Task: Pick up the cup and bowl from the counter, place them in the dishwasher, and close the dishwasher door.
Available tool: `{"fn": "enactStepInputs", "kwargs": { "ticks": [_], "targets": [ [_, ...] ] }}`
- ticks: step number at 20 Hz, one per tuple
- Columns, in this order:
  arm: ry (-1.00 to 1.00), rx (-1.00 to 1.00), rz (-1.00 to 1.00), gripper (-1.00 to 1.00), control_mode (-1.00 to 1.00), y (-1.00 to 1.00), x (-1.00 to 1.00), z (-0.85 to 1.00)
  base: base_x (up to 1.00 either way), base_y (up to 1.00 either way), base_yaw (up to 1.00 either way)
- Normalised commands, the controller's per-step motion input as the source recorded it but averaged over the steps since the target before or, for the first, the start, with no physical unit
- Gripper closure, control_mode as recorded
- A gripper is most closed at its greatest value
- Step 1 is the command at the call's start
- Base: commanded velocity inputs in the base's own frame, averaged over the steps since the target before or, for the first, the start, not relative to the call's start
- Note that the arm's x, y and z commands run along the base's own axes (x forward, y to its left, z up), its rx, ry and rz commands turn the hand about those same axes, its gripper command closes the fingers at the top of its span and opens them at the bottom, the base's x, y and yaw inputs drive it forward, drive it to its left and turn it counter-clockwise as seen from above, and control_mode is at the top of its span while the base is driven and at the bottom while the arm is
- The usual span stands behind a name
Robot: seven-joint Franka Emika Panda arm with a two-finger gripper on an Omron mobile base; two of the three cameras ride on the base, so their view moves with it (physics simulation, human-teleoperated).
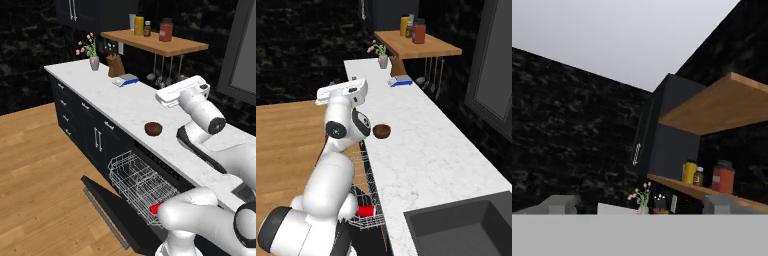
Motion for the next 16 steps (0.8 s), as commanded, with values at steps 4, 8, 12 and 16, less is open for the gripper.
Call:
{"fn": "enactStepInputs", "kwargs": {
  "ticks": [4, 8, 12, 16],
  "targets": [
    [0.85, 0.00, -0.05, -1.00, -1.00, -0.62, 0.00, -0.07, 0.00, 0.00, 0.00],
    [0.93, 0.06, -0.05, -1.00, -1.00, -0.48, -0.03, 0.13, 0.00, 0.00, 0.00],
    [1.00, 0.08, -0.11, -1.00, -1.00, -0.44, 0.00, 0.15, 0.00, 0.00, 0.00],
    [0.85, -0.01, -0.02, -1.00, -1.00, -0.02, 0.00, -0.24, 0.00, 0.00, 0.00]
  ]
}}
